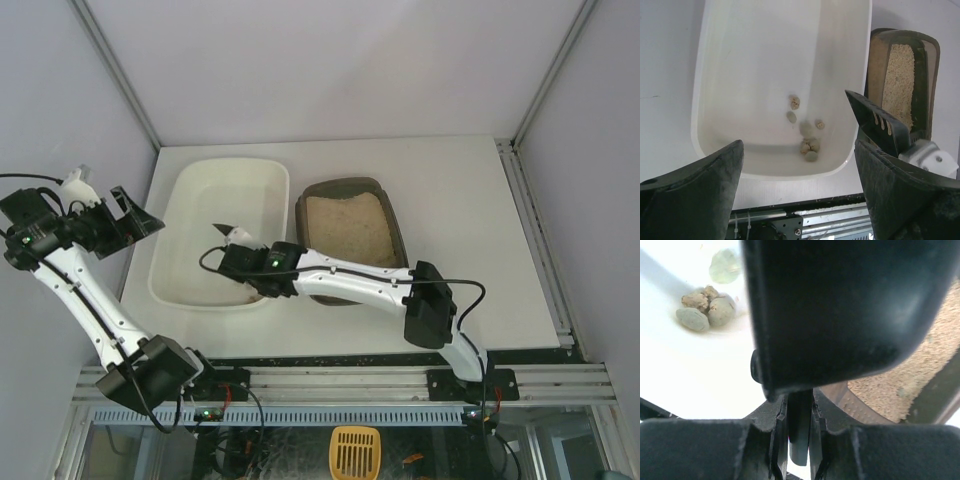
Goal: Clean the litter box
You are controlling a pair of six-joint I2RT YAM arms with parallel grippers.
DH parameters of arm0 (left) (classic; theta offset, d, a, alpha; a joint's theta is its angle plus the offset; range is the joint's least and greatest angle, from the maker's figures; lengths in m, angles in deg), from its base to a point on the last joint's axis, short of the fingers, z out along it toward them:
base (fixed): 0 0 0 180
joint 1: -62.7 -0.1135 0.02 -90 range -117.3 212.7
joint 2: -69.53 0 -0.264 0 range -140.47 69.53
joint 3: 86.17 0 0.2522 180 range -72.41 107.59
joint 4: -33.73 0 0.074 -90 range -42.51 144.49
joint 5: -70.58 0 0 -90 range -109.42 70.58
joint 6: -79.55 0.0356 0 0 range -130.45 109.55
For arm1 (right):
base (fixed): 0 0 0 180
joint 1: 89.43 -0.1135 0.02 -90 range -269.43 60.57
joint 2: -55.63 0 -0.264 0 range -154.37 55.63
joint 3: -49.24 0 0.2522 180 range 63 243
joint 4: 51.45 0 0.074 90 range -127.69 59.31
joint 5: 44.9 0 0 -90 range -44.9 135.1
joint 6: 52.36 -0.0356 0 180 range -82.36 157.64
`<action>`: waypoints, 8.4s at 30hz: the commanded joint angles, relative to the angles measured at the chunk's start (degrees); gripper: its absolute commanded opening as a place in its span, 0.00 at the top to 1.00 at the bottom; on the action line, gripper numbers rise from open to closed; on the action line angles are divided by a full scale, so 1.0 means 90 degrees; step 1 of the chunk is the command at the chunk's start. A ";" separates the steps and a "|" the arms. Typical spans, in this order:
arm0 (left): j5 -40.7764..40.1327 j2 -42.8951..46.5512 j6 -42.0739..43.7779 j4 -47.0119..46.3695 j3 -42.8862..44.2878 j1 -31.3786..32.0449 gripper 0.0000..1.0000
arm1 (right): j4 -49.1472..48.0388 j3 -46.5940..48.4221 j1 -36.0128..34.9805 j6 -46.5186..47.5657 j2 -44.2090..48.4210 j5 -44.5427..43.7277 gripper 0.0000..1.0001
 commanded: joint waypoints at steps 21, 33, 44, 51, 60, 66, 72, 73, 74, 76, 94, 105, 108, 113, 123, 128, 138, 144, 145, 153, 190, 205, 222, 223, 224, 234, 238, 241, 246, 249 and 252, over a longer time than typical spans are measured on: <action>-0.1883 0.0703 -0.0934 -0.1454 0.0000 0.2968 0.02 | -0.4505 -0.4703 0.3077 -0.2250 0.4339 0.5259 1.00; -0.5396 0.0064 -0.5212 -0.4114 -0.0837 0.7415 0.00 | -0.5355 -0.7386 0.5133 -0.3373 0.7038 0.6154 1.00; -0.6980 -0.3387 -0.5394 -0.3261 0.0870 0.8760 0.01 | -0.4882 -0.8226 0.5764 -0.3474 0.8559 0.6138 1.00; -0.7379 -0.4536 -0.4898 -0.3157 0.1397 0.8769 0.05 | -0.4892 -0.8491 0.6184 -0.3442 0.8797 0.6477 1.00; -0.7214 -0.5444 -0.4480 -0.3333 0.1831 0.8789 0.23 | -0.5335 -0.8685 0.6557 -0.3399 0.8569 0.6933 1.00; -0.7205 -0.5851 -0.4147 -0.3320 0.2103 0.8795 0.34 | -0.5461 -0.8721 0.6874 -0.3346 0.8453 0.7251 1.00; -0.6925 -0.6304 -0.2787 -0.3383 0.2883 0.8781 0.64 | -0.5443 -0.8760 0.7196 -0.3326 0.8411 0.7569 1.00; -0.6800 -0.6411 -0.2608 -0.3311 0.3125 0.8772 0.68 | -0.5409 -0.8756 0.7247 -0.3314 0.8422 0.7585 1.00; -0.6642 -0.6505 -0.2434 -0.3264 0.3386 0.8770 0.75 | -0.5377 -0.8756 0.7315 -0.3304 0.8439 0.7595 1.00; -0.6236 -0.6707 -0.2021 -0.3215 0.3933 0.8770 0.87 | -0.5348 -0.8765 0.7429 -0.3302 0.8486 0.7615 1.00; -0.1854 -0.7260 0.2291 -0.4160 0.5010 0.9156 1.00 | -0.2911 -0.8752 0.7869 -0.3625 0.9877 0.7793 1.00; -0.2326 -0.7357 0.2759 -0.4704 0.5046 0.9833 0.70 | -0.0883 -0.8619 0.7704 -0.4479 1.0702 0.8545 1.00; -0.2632 -0.7127 0.2430 -0.4978 0.4903 0.9854 0.08 | -0.1048 -0.8539 0.7406 -0.5386 1.0676 0.8659 1.00; -0.3302 -0.6448 0.1631 -0.5134 0.4821 0.9730 0.00 | -0.1504 -0.8161 0.6319 -0.6455 1.0321 0.7903 1.00; -0.2269 -0.5270 -0.2005 -0.5152 0.3508 0.7990 0.00 | -0.2064 -0.7442 0.3467 -0.7628 0.7537 0.6506 1.00; -0.1958 -0.4705 -0.2777 -0.5972 0.1813 0.7457 0.00 | -0.2500 -0.7349 0.3443 -0.8340 0.6846 0.6138 1.00; -0.1092 -0.4309 -0.4410 -0.7951 -0.0107 0.7205 0.00 | -0.4751 -0.7346 0.3394 -0.9441 0.5396 0.6229 1.00; -0.0783 -0.4480 -0.5255 -0.8570 -0.0456 0.7144 0.00 | -0.5428 -0.7295 0.3381 -0.9806 0.4597 0.6554 1.00; -0.0747 -0.4488 -0.5315 -0.8610 -0.0506 0.7125 0.00 | -0.5362 -0.7249 0.3389 -0.9773 0.4512 0.6520 1.00; -0.0502 -0.4452 -0.5625 -0.8917 -0.0987 0.6858 0.00 | -0.5554 -0.7210 0.3449 -0.9725 0.4013 0.6415 1.00; -0.0247 -0.4098 -0.5206 -0.8658 -0.1759 0.6654 0.00 | -1.1798 -0.9439 0.3548 -0.8976 0.2170 0.7095 1.00; -0.0243 -0.4101 -0.5051 -0.8491 -0.1923 0.6651 0.00 | -0.9595 -0.9644 0.3856 -0.6990 0.3151 0.7353 1.00; -0.0350 -0.3715 -0.4955 -0.8377 -0.2072 0.6661 0.00 | -0.8531 -1.0095 0.4281 -0.6357 0.4429 0.7468 1.00; -0.0378 -0.3675 -0.4921 -0.8321 -0.2065 0.6664 0.00 | -0.8517 -1.0094 0.4291 -0.6343 0.4501 0.7470 1.00; -0.0418 -0.3653 -0.4886 -0.8262 -0.2049 0.6666 0.00 | -0.8515 -1.0093 0.4305 -0.6312 0.4567 0.7470 1.00; -0.0646 -0.3426 -0.4816 -0.7967 -0.2081 0.6680 0.00 | -0.8347 -1.0093 0.4333 -0.6125 0.4950 0.7470 1.00; -0.0718 -0.3365 -0.4731 -0.7823 -0.2082 0.6679 0.00 | -0.8111 -1.0093 0.4397 -0.5996 0.5152 0.7467 1.00; -0.0765 -0.3321 -0.4660 -0.7733 -0.2094 0.6680 0.00 | -0.8082 -1.0093 0.4428 -0.5989 0.5298 0.7472 1.00; -0.0876 -0.3214 -0.4417 -0.7412 -0.2064 0.6680 0.00 | -0.7847 -1.0081 0.4413 -0.6068 0.5779 0.7427 1.00; -0.0904 -0.3187 -0.4320 -0.7286 -0.2080 0.6678 0.00 | -0.7647 -1.0081 0.4381 -0.6147 0.6100 0.7331 1.00; -0.0935 -0.3181 -0.4206 -0.7151 -0.2077 0.6680 0.00 | -0.7314 -1.0082 0.4366 -0.6240 0.6463 0.7220 1.00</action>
